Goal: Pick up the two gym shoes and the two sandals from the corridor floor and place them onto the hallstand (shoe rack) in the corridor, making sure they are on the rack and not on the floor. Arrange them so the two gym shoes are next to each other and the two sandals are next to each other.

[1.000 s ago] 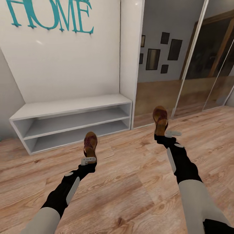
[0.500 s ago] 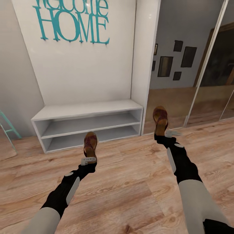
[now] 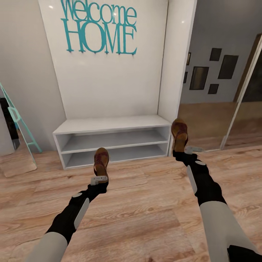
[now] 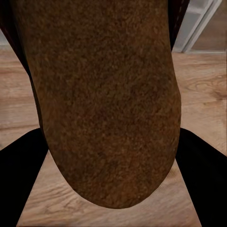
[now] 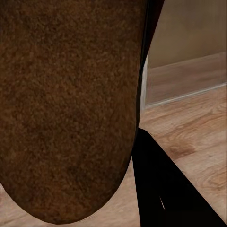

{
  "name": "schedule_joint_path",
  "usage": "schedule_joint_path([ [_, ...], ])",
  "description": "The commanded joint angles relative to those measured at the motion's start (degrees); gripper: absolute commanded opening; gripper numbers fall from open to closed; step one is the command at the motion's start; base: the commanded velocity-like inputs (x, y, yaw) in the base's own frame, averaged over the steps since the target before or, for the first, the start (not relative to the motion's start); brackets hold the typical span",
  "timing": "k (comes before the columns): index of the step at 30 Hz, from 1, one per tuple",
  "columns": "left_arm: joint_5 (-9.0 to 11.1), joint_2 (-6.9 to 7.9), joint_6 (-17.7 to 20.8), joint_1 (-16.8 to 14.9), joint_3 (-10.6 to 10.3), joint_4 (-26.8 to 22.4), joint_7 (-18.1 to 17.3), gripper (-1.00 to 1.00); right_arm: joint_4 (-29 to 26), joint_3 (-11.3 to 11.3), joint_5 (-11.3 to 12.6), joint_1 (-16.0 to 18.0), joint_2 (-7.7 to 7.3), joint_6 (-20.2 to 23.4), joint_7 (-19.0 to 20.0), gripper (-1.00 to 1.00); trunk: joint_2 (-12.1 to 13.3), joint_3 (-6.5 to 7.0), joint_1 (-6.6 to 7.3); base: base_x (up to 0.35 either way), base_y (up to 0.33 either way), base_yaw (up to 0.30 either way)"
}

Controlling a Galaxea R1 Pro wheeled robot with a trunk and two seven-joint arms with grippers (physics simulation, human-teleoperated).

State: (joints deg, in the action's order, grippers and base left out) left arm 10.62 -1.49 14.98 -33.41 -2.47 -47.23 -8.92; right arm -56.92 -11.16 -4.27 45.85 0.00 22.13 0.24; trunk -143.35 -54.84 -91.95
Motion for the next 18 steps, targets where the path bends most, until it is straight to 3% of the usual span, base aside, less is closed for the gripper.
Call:
schedule_joint_path([
  [1,0.54,-0.01,0.37,-0.04,0.01,-0.06,-0.04,-1.0,-0.12,-0.01,-0.22,0.01,0.0,0.37,-0.15,-1.0,-0.02,0.01,0.01,0.0,0.0,0.218],
  [18,0.54,-0.01,0.36,-0.03,0.01,-0.06,-0.04,-1.0,-0.1,0.08,-0.22,0.02,0.0,0.37,-0.15,-1.0,-0.02,0.62,0.01,0.0,0.0,0.265],
])
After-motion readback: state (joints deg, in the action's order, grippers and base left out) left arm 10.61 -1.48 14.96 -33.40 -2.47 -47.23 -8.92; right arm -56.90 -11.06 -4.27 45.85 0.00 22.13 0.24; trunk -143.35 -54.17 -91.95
